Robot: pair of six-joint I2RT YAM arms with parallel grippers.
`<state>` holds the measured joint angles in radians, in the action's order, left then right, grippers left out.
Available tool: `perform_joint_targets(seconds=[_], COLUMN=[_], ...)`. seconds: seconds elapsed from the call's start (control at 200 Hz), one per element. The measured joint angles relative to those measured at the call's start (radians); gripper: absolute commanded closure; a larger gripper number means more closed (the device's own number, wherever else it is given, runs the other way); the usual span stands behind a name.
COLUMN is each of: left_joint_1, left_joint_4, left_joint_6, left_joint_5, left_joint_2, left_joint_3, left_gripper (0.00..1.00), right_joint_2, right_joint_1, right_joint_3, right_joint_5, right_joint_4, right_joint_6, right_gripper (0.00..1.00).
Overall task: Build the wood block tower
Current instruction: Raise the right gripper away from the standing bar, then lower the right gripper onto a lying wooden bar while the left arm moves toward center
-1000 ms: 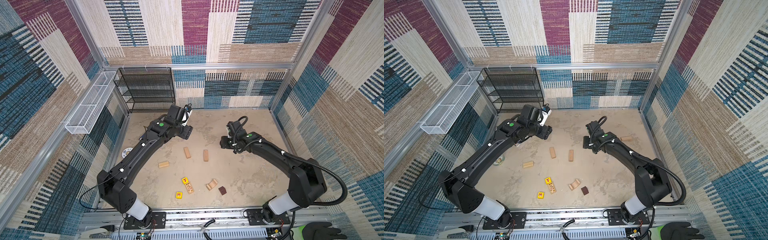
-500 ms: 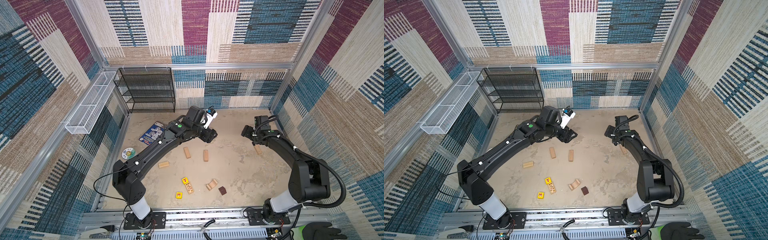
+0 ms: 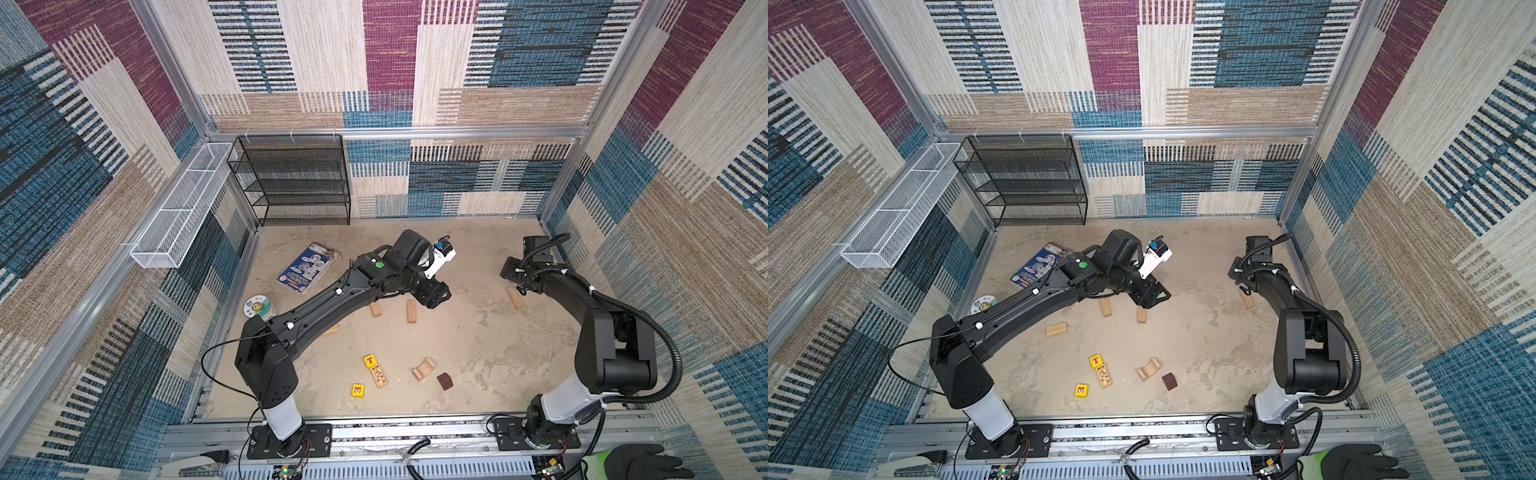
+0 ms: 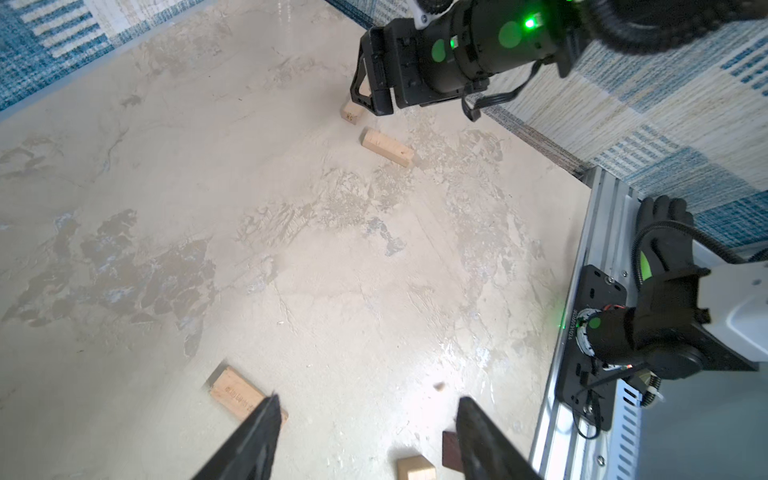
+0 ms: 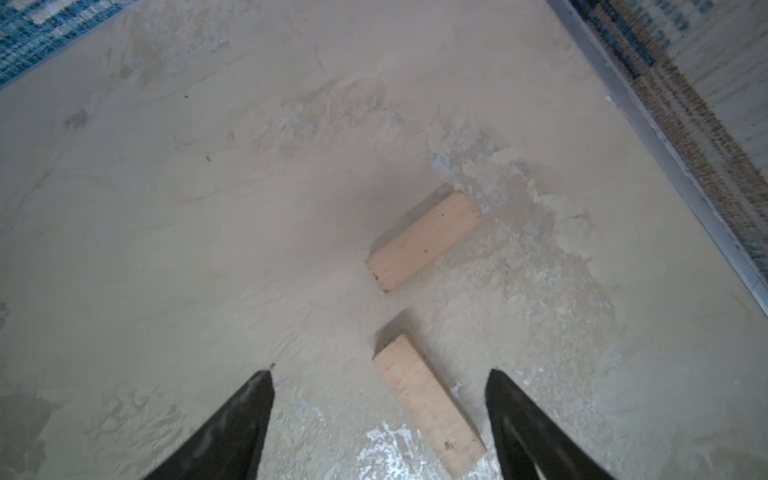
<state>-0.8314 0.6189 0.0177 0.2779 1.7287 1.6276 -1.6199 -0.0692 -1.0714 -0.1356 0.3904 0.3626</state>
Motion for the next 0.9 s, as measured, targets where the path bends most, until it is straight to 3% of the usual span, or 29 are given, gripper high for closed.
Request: perform_joint_targets(seconds=[0.371,0.721,0.902], left_joint_1=[-0.081,-0.102,-0.104], left_joint_4=[0.053,0.071,0.074], left_joint_6=[0.077,0.093,0.085], left_joint_5=[-0.115,-0.207,-0.248], left_joint_2=[0.000,0.018,0.048], left_joint_3=[0.007,0.022,0.036], left_gripper=[0.28,0.27,0.27], right_joint_2=[-0.043,-0.097,-0.122], right_joint_1=[-0.005,-0.012,-0.018], right_joint_3=[-0.008,-0.021,-0.057], right_joint_5=[0.031,0.031,0.026], right_joint_4=[0.004,-0.002,-0.039], right_joint_6=[0.035,0.036,-0.056], right_gripper=[0.17,0.18,0.17])
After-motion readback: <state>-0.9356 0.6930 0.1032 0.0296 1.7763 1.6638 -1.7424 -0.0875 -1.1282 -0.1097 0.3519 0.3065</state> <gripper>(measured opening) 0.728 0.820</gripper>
